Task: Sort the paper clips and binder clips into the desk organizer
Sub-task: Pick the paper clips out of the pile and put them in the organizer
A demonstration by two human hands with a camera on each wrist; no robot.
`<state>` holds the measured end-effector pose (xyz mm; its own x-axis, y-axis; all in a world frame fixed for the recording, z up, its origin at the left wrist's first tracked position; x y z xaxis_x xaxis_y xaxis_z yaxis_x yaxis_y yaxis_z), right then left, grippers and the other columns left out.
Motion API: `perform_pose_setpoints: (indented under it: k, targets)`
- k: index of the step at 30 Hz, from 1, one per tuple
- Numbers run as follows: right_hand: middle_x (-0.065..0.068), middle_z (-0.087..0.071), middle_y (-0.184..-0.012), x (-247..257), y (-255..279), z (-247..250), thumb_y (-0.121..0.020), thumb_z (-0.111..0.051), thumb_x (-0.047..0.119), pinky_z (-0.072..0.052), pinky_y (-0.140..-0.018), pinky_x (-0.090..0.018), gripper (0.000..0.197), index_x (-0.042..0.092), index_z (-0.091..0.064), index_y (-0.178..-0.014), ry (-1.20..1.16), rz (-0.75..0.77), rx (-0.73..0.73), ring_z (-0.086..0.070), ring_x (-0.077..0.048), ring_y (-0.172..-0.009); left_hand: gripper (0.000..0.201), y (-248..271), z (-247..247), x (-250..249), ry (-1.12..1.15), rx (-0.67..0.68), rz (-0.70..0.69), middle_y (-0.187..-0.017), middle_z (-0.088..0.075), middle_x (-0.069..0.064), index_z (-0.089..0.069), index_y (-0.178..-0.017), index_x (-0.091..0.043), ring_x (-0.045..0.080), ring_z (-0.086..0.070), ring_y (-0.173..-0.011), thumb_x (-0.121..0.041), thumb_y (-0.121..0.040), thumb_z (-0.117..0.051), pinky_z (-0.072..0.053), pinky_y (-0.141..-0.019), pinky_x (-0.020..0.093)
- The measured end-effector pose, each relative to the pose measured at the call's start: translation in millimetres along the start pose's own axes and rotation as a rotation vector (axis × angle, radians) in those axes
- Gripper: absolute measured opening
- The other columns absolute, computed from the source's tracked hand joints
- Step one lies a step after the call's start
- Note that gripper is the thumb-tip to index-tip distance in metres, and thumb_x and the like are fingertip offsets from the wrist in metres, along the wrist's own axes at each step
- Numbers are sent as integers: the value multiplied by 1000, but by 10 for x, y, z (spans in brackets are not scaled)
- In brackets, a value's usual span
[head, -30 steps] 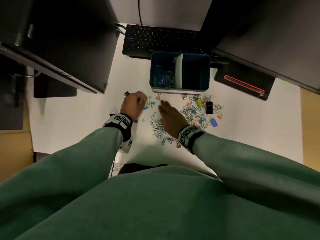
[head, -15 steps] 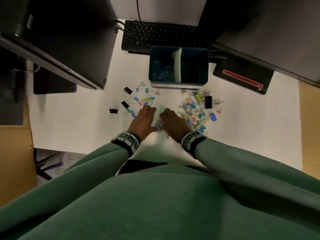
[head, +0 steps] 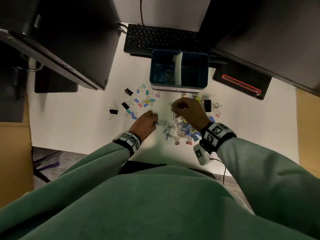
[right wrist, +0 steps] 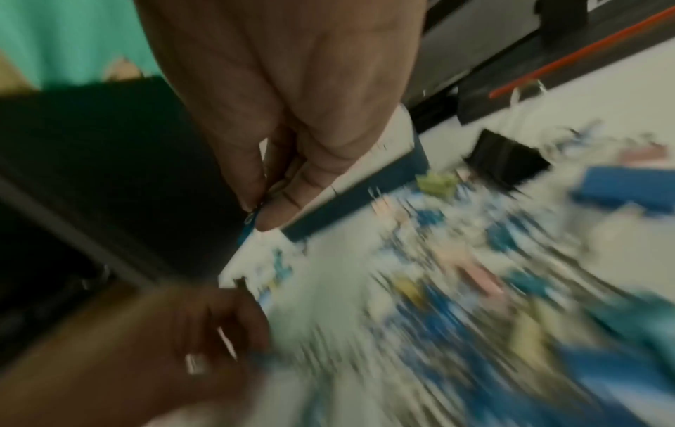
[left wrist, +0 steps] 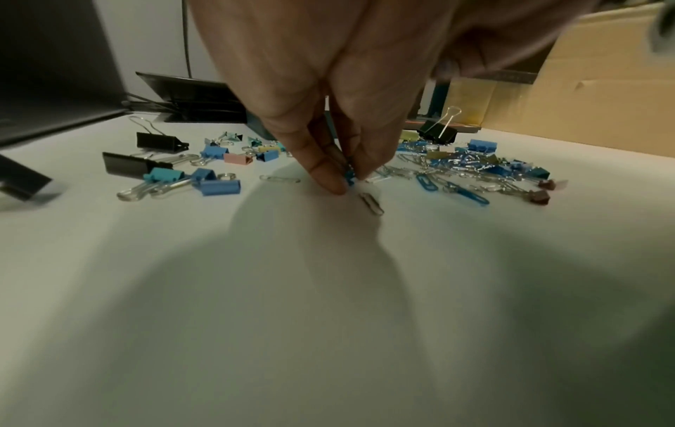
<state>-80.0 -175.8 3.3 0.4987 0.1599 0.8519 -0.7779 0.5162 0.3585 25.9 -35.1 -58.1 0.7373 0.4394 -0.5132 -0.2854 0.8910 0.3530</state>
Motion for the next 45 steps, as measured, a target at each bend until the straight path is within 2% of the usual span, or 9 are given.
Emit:
perform_pose_setpoints:
  k: [7, 11, 15, 18, 22, 25, 31, 38, 45]
  targets:
    - [1, -67, -83, 783, -894, 432, -90, -65, 11, -52, -63, -11, 7, 7, -68, -94, 102, 105, -287, -61, -7, -69, 8, 58, 545, -138, 314, -215, 106, -86, -66, 7, -67, -85, -7, 18, -61, -77, 0, -81, -65, -53, -76, 27]
    - [-13, -66, -103, 772, -998, 290, -90, -62, 14, -52, -84, -34, 17, 3, -67, -102, 408, 129, -143, -63, -24, -93, 12, -323, 1165, -357, 494, -424, 145, -84, -67, 3, -68, -90, -8, 4, -58, -68, 1, -85, -62, -45, -58, 6]
    - [-9, -59, -105, 624, -458, 352, -93, -55, 14, -48, -78, -27, 12, 9, -62, -101, 419, 262, -323, -54, -14, -88, 16, -765, 1369, -407, 369, -409, 127, -96, -69, 7, -69, -99, -11, 17, -65, -85, -6, -85, -62, -53, -81, 26]
    - [-3, -58, -106, 141, -61, 57, -91, -62, 22, -43, -73, -22, 16, 13, -58, -103, 588, 215, -108, -56, -13, -87, 36, -720, 1250, -404, 254, -359, 66, -121, -56, 9, -61, -121, -15, 19, -58, -105, -13, -86, -66, -48, -97, 30]
    - [-9, -54, -116, -571, 225, -223, -87, -65, 19, -54, -67, -33, 24, 11, -57, -108, 769, 95, 57, -58, -25, -100, 32, -83, 1045, -211, 183, -523, 22, -118, -48, 8, -58, -123, -14, 14, -48, -106, -11, -91, -58, -42, -96, 24]
    - [-13, -60, -107, -810, 287, -156, -85, -68, 9, -56, -60, -35, 18, 8, -61, -101, 801, 94, 31, -60, -30, -94, 34, 287, 540, 132, 122, -339, 109, -127, -51, 11, -55, -128, -14, 25, -52, -114, -17, -94, -52, -44, -100, 35]
    - [-16, -58, -111, -803, 432, 290, -88, -57, 5, -50, -63, -39, 18, 8, -61, -105, 776, 20, -132, -60, -37, -94, 65, 545, -277, 82, -77, -22, 10, -158, -19, 16, -26, -148, -1, 28, -21, -145, -21, -94, -57, -22, -119, 38]
    - [-17, -36, -145, -620, 411, -224, -77, -78, 27, -46, -101, -46, 84, 15, -32, -147, 949, 151, 270, -40, -35, -130, 86, 187, -374, -315, -65, -14, 45, -147, -35, 16, -32, -147, -8, 33, -36, -130, -34, -77, -76, -37, -109, 42]
    - [-23, -54, -113, -502, 141, -331, -89, -55, 3, -50, -77, -42, 17, -1, -59, -105, 761, 237, 180, -58, -37, -98, 27, 12, -328, -330, 93, -112, 82, -109, -52, 15, -62, -108, -6, 31, -57, -94, -4, -82, -68, -42, -82, 26]
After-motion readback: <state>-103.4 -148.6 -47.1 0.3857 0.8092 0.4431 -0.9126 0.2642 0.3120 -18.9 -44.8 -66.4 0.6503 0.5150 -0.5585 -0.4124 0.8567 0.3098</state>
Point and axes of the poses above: each hand's wrist, its own y-axis away from the middle knuckle, its own z-axis out of the back of the hand, x = y × z, the point moved 6 cm from there along -y, towards the middle knuckle
